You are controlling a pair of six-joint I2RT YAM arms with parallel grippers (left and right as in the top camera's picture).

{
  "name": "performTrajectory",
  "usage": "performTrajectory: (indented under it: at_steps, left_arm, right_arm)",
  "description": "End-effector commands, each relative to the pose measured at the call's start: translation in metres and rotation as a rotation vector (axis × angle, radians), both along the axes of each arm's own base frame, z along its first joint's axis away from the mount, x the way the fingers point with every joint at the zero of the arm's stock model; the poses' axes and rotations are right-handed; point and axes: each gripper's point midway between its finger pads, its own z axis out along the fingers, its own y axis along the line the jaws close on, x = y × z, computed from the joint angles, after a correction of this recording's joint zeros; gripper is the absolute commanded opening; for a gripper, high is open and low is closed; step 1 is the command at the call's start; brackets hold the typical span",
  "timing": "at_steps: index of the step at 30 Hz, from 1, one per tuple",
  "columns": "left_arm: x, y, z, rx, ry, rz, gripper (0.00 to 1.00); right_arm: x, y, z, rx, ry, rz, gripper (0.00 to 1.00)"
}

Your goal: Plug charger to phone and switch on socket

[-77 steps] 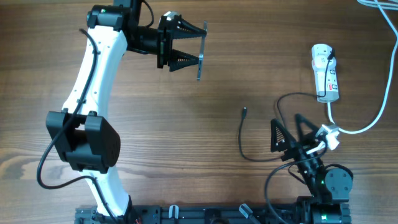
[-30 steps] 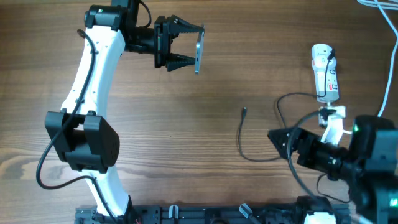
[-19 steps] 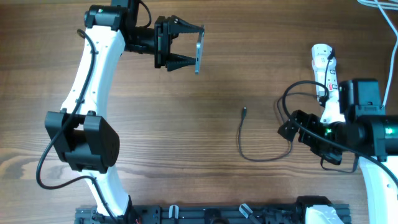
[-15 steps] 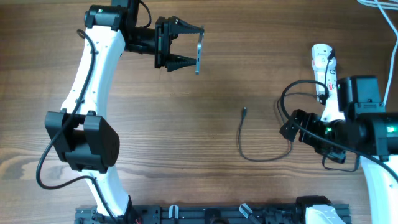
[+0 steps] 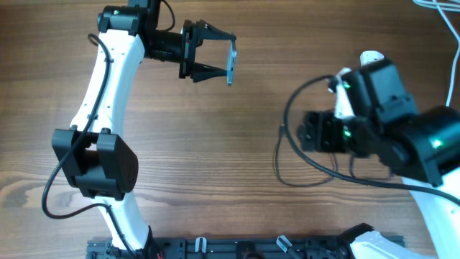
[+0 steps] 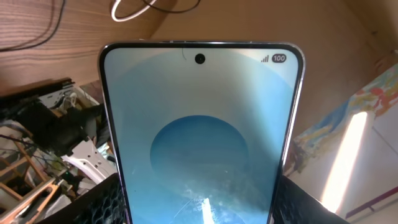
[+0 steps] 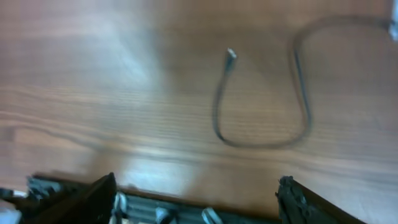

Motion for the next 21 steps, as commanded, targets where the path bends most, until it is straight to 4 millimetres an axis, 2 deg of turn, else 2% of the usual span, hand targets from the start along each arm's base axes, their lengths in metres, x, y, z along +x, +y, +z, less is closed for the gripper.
performTrajectory:
  at_steps: [1, 5, 9, 15, 17, 21]
  left_arm:
    - [-0.006, 0.002, 0.018, -0.023, -0.011, 0.006, 0.66]
    - [-0.003, 0.004, 0.008, 0.041, 0.023, 0.030, 0.66]
    - [0.002, 0.004, 0.006, 0.052, 0.001, 0.038, 0.65]
    - [0.009, 0.006, -0.003, 0.114, 0.044, 0.078, 0.65]
    - [0.013, 0.006, -0.002, 0.111, 0.032, 0.085, 0.65]
    - [0.016, 0.006, -0.001, 0.110, 0.022, 0.093, 0.65]
  right_arm:
    - [0.011, 0.027, 0.017, 0.037, -0.077, 0.045, 0.92]
    - [0.022, 0.062, 0.036, 0.068, -0.133, 0.117, 0.92]
    - [0.048, 0.075, 0.048, 0.019, -0.203, 0.016, 0.92]
    - [0.070, 0.125, 0.069, 0.132, -0.318, 0.055, 0.94]
    - [0.077, 0.131, 0.071, 0.150, -0.331, 0.031, 0.94]
    - [0.093, 0.129, 0.062, 0.136, -0.333, -0.076, 0.94]
